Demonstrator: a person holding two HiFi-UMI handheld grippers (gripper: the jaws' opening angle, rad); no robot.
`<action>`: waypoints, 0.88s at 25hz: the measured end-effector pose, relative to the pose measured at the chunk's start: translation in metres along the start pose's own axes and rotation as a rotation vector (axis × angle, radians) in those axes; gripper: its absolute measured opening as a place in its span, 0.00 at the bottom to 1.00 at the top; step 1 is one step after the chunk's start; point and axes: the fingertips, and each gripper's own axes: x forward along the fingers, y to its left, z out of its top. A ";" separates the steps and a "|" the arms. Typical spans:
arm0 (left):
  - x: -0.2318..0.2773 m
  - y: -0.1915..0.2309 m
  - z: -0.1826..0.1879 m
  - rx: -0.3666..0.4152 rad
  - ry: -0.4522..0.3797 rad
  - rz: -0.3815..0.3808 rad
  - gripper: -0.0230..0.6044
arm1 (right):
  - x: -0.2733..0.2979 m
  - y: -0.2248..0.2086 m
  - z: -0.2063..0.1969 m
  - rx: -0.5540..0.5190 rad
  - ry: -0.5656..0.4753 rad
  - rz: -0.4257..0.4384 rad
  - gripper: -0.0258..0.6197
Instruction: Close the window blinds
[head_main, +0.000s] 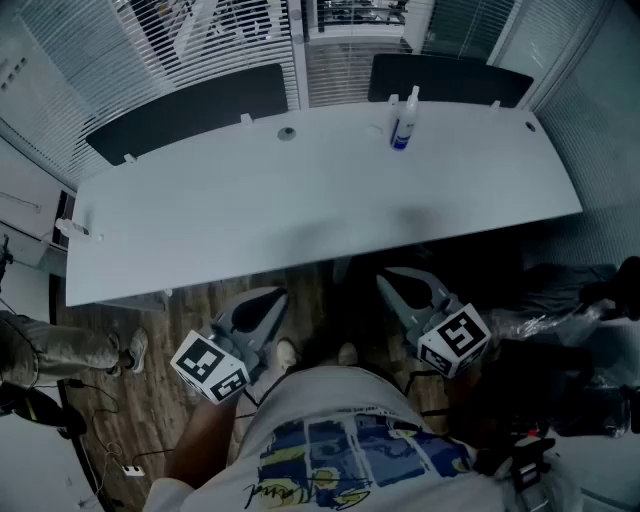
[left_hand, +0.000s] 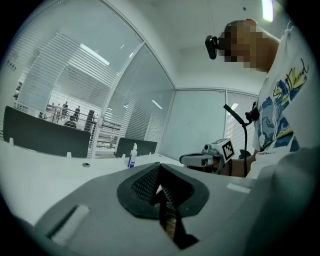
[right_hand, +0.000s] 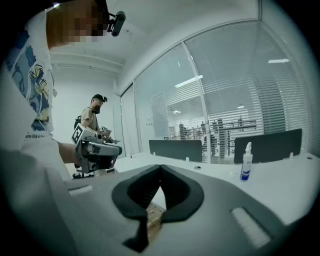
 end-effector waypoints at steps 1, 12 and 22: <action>0.000 0.001 0.001 0.002 0.000 -0.001 0.04 | 0.001 0.000 0.003 0.000 -0.003 -0.002 0.04; -0.009 0.020 0.002 -0.001 0.007 0.001 0.04 | 0.019 0.009 0.011 -0.011 0.014 -0.002 0.04; -0.050 0.065 -0.006 -0.021 0.008 -0.020 0.04 | 0.072 0.036 0.015 -0.038 0.034 -0.050 0.06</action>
